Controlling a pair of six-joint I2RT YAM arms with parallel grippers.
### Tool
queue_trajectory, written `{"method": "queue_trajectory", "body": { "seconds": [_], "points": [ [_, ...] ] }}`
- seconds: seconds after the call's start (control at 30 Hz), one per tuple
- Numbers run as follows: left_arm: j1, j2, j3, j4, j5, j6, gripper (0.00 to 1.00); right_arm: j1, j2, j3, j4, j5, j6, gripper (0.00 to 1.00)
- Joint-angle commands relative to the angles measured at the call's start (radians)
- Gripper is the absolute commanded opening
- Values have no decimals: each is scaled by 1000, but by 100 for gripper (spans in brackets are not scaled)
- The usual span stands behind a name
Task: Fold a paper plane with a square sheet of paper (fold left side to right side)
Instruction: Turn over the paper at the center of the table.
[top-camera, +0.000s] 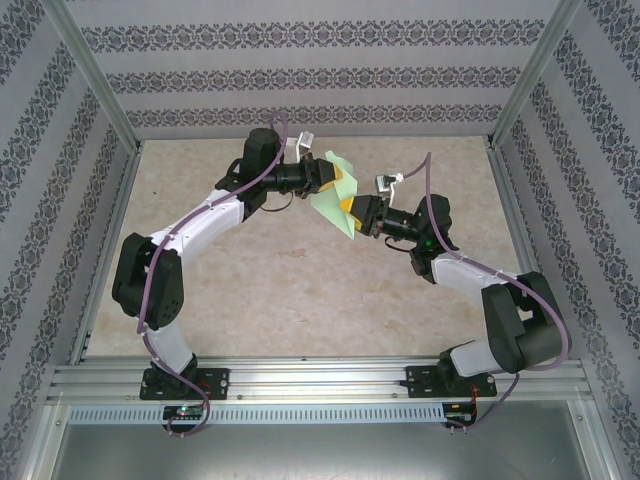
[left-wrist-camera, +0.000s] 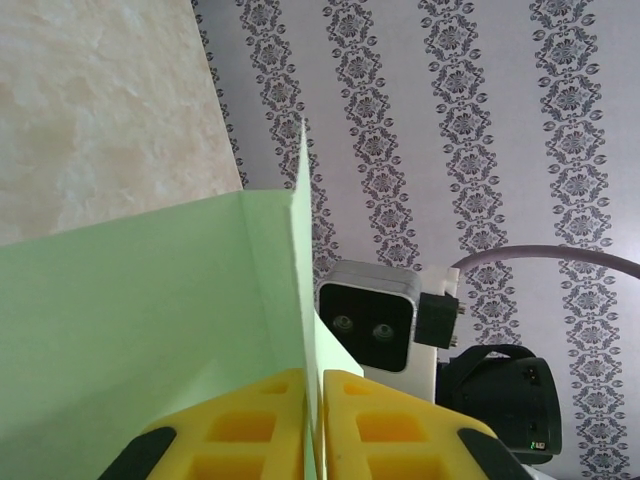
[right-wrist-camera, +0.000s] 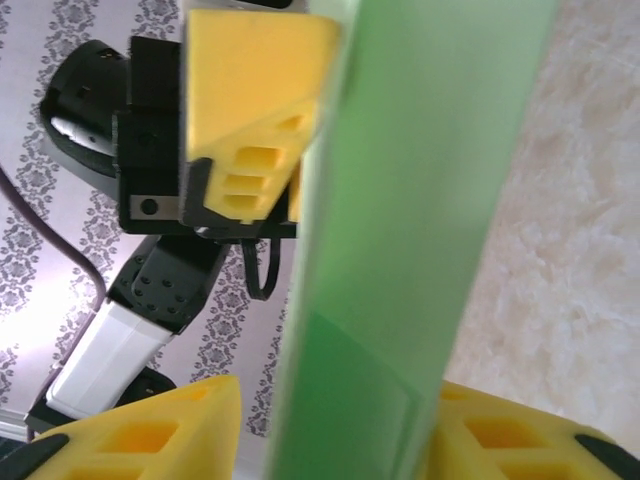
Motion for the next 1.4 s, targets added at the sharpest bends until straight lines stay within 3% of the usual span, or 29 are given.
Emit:
{"method": "queue_trajectory", "body": {
  "seconds": [0.0,0.13,0.33,0.43,0.53,0.6,0.7,0.83,1.03,1.2,1.37],
  "points": [
    [3,14,-10,58,12,-8,16,16,-4,26,-53,-12,-57,40],
    [3,12,-5,35,3,13,27,18,-10,27,-107,-10,-89,30],
    [13,-38,21,-192,-113,185,54,17,-59,45,-300,18,-212,19],
    [34,-89,19,-331,-216,274,61,18,-96,80,-482,52,-334,17],
    [54,-160,10,-453,-349,360,67,25,-139,155,-783,132,-549,14],
    [60,-217,2,-537,-465,414,70,51,-162,233,-1043,273,-722,13],
    [62,-301,-30,-616,-636,467,72,103,-173,316,-1277,502,-871,12],
    [62,-419,-113,-642,-824,482,74,187,-166,377,-1400,785,-948,10],
    [62,-561,-219,-666,-1016,472,76,353,-43,513,-1613,1302,-1023,6],
    [62,-641,-267,-685,-1118,446,77,459,108,594,-1714,1544,-1039,5],
    [63,-713,-308,-688,-1207,407,79,530,283,666,-1765,1683,-1037,5]
  ]
}}
